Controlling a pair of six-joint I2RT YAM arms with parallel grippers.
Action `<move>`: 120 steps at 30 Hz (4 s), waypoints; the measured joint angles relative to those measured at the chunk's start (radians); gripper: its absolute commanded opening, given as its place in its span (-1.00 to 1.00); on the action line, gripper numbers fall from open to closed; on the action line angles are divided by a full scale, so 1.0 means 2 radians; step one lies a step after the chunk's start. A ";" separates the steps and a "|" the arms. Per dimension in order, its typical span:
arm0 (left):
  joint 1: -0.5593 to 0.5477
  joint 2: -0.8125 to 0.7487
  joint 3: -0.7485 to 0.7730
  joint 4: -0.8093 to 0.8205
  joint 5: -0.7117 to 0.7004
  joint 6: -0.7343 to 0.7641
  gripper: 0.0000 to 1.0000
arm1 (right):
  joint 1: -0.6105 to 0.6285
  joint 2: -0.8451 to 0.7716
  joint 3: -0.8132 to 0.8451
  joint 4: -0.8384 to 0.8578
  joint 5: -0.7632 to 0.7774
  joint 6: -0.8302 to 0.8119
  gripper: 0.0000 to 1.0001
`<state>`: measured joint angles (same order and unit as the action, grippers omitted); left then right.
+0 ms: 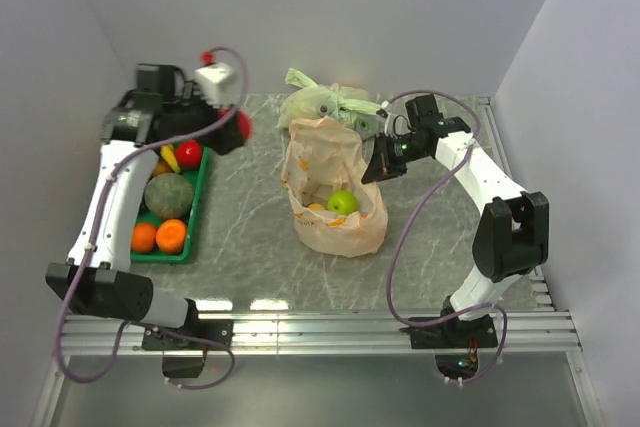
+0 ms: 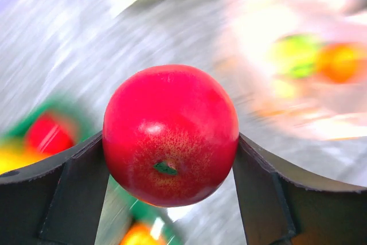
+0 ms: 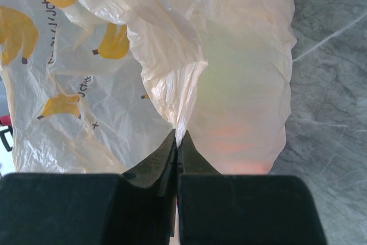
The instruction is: Place the fake fruits into the plastic bag and tie a complex knot
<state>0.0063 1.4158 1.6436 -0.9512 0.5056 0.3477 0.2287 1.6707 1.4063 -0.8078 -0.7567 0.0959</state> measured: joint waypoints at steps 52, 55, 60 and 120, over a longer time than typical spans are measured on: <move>0.309 0.045 -0.098 -0.101 -0.102 0.335 0.86 | -0.005 -0.008 0.001 0.001 0.002 0.004 -1.00; 0.310 0.072 -0.102 -0.102 -0.092 0.386 0.82 | -0.005 -0.008 0.001 0.001 0.002 0.004 -1.00; 0.311 0.134 -0.101 -0.091 -0.069 0.444 0.80 | -0.005 -0.008 0.001 -0.001 0.002 0.004 -1.00; 0.312 0.180 -0.054 -0.044 -0.052 0.443 -0.99 | -0.005 -0.006 0.001 -0.002 -0.001 0.009 -1.00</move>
<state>0.6308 1.7763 1.5352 -1.0393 0.4023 1.2327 0.2195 1.6596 1.4082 -0.8112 -0.7586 0.1135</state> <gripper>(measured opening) 0.137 0.008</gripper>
